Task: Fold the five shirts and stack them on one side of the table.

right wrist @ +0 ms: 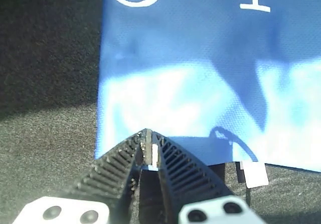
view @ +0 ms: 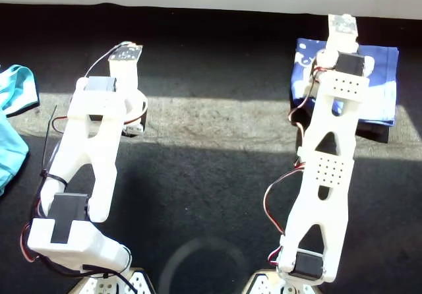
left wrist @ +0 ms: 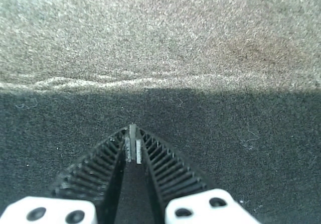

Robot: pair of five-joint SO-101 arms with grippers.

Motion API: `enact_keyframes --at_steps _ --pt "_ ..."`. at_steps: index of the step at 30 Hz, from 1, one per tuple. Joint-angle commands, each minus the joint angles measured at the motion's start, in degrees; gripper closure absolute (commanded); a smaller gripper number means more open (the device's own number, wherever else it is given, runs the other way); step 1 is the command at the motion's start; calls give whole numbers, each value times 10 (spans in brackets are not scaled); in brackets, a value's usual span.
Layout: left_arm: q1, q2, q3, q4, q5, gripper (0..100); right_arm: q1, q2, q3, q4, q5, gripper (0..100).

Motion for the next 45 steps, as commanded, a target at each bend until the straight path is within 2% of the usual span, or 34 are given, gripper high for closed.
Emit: enact_keyframes --at_steps 1,11,21,29,36,40,45 --pt "-3 -26 -4 -10 -4 987 13 -45 22 7 20 991" --pt "-3 -26 -7 -10 -4 987 18 -60 90 7 24 991" --pt "-3 -26 -7 -10 -4 987 16 -255 97 7 25 991" --pt "-3 -26 -6 -10 -4 987 -22 -180 185 5 22 991" --pt "-4 -26 -3 -5 -4 987 -6 -115 189 6 21 991" --pt "-4 -26 -3 -4 -4 987 1 -130 174 7 21 991" --pt "-6 -32 -19 19 -4 987 -8 -248 155 7 20 991"
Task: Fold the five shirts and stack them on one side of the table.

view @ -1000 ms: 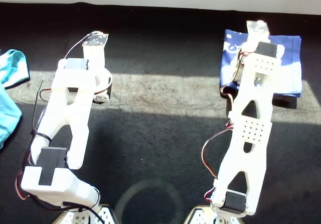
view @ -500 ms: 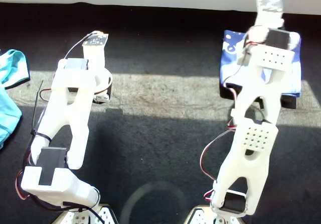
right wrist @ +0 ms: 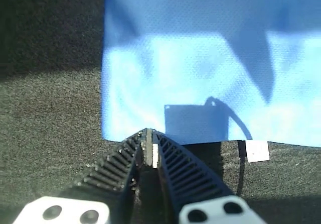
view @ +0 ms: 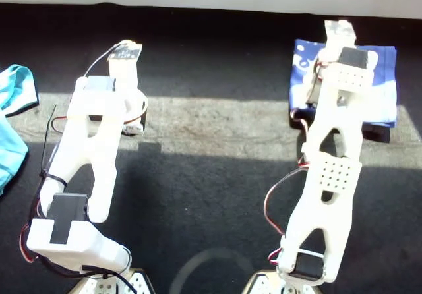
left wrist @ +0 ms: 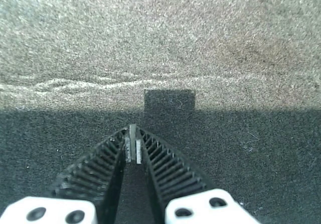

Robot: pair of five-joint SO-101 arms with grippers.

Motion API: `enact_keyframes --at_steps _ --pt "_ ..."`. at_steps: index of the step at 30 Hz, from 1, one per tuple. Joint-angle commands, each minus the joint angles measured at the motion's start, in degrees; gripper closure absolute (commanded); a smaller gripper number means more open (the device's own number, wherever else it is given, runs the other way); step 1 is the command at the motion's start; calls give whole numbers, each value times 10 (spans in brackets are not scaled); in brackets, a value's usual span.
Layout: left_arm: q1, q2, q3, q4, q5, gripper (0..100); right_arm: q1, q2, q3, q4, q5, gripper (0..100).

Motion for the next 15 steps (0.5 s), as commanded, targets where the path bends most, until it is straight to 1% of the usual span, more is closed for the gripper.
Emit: enact_keyframes --at_steps 1,4,8,9,12,15 --pt "-12 -32 -29 36 -4 987 -9 -143 -28 7 0 991" --pt "-57 -32 -66 90 -4 987 -26 -234 -9 7 -10 991" --pt "-167 -29 -121 122 -6 986 -56 -348 93 7 -30 989" --pt "-197 -26 -136 123 -16 986 -66 -374 130 7 -30 989" --pt "-279 -25 -166 120 -78 970 -97 -447 253 7 -30 988" --pt "-337 -24 -169 106 -115 883 -124 -505 365 7 -30 988"
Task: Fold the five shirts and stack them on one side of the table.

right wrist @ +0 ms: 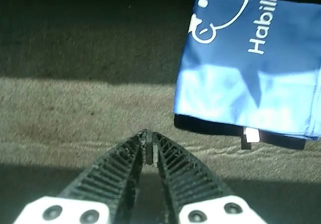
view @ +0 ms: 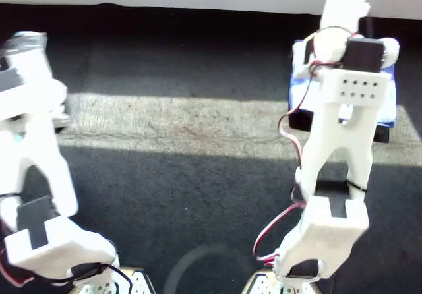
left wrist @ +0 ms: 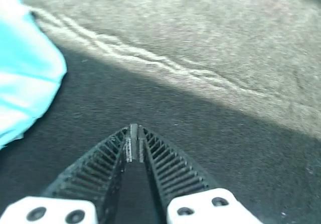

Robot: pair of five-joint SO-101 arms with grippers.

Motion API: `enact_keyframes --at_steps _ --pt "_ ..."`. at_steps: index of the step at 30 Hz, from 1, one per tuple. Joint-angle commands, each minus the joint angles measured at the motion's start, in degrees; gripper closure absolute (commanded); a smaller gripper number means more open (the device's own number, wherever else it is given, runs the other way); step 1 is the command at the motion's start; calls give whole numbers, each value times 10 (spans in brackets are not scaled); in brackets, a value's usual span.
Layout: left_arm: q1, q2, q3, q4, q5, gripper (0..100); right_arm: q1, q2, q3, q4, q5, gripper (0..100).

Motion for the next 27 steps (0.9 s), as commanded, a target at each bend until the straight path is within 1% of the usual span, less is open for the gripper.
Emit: enact_keyframes --at_steps 1,3,6,7,9,11,13,18,20,22,24,25,26,27 --pt "-70 -22 -19 -26 -43 851 -29 -91 131 5 -8 988" --pt "-102 -7 -7 -69 -67 809 -46 -120 191 5 -8 988" --pt "-146 41 2 -129 -87 806 -65 -160 260 5 -6 988" --pt "-159 62 0 -143 -93 806 -70 -174 279 5 -6 975" --pt "-179 104 -4 -168 -106 806 -77 -203 309 5 -6 920" --pt "-190 145 -15 -180 -112 806 -85 -232 336 5 -4 841" --pt "-192 181 -31 -181 -113 806 -91 -259 364 4 -4 784" --pt "-189 265 -80 -193 -113 817 -99 -321 439 4 -5 783" --pt "-189 291 -106 -190 -114 833 -99 -347 474 4 -5 783" --pt "-189 304 -136 -166 -113 871 -99 -369 515 3 -5 783" --pt "-183 305 -163 -131 -111 978 -98 -385 560 -3 -5 783" --pt "-175 305 -178 -113 -107 998 -97 -394 586 -14 -5 783" --pt "-167 304 -193 -90 -99 979 -95 -402 611 -24 -5 783" --pt "-157 304 -211 -65 -94 995 -94 -412 638 -36 -5 783"
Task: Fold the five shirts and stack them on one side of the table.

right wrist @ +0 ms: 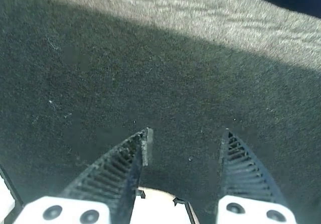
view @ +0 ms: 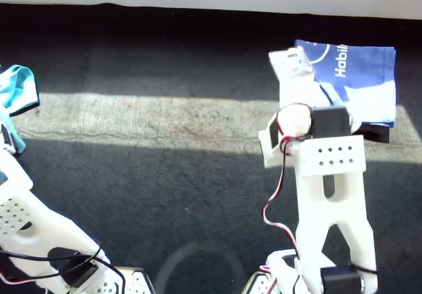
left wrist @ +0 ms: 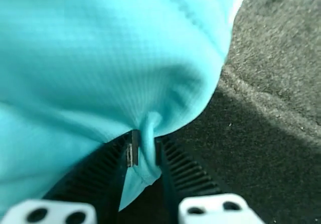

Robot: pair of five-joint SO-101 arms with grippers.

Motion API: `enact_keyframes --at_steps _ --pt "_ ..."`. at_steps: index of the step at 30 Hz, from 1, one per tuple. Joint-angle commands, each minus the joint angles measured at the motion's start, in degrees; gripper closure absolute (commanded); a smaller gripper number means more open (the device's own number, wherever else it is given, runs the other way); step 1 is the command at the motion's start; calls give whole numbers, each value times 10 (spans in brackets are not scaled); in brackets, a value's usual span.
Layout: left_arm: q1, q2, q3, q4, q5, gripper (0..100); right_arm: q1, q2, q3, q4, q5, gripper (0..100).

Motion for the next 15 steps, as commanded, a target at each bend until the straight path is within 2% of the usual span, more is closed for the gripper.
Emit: enact_keyframes --at_steps 1,5,10,15 --pt "39 -7 -73 78 15 992 6 -44 80 -39 -3 783" --pt "93 -7 -167 182 41 991 29 -93 168 -109 -4 783" --pt "184 -7 -330 326 64 991 91 -149 272 -202 -1 783" --pt "288 -77 -355 335 83 991 140 -160 387 -299 -1 783"
